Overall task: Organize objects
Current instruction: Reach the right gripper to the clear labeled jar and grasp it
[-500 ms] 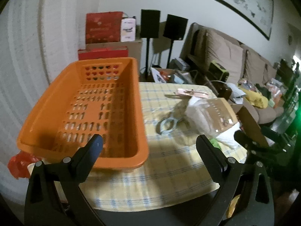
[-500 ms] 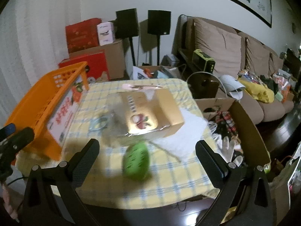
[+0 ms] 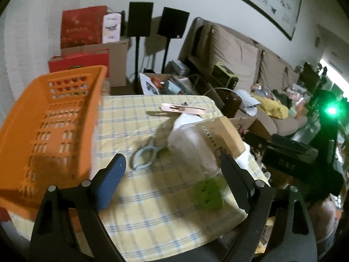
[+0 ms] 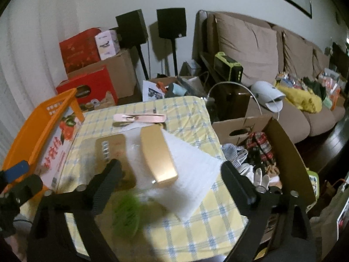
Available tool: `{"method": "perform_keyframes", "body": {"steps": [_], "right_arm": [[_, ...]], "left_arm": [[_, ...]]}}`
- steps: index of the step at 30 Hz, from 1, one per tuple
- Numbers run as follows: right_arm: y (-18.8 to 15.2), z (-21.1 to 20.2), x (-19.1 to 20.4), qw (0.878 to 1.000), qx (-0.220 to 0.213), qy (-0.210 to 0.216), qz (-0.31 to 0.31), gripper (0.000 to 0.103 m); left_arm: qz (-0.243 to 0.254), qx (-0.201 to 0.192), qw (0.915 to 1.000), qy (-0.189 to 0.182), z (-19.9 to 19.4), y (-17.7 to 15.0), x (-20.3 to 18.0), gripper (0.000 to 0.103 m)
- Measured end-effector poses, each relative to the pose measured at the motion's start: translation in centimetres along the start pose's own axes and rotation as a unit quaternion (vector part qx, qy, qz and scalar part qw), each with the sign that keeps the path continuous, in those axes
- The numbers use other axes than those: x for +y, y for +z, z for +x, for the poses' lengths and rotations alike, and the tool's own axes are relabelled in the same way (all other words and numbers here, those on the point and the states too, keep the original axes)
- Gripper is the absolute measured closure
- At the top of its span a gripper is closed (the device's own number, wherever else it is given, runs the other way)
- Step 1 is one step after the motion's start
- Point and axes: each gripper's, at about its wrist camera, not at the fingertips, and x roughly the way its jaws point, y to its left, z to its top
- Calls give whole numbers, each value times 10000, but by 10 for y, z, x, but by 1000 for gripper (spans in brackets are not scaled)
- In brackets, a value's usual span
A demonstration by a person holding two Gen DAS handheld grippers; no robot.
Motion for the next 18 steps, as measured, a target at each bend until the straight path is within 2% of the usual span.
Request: {"method": "perform_keyframes", "body": {"steps": [6,7,8,11,18], "right_arm": [[10,22,-15,9988,224,404,161,26],[11,26,-17,9981,258,518,207,27],[13,29,-18,9972,294,633,250,31],[17,40,-17,9947,402,890,326,37],[17,58,-20,9832,601,1608,615,40]], "left_arm": [[-103,216,9993,-270,27,6,-9,18],[-105,239,9992,-310,31,6,-9,20],[-101,269,9990,-345,34,7,-10,26],[-62,367,9986,-363,46,8,-14,28],[-194,530,9966,-597,64,7,-13,31]]}}
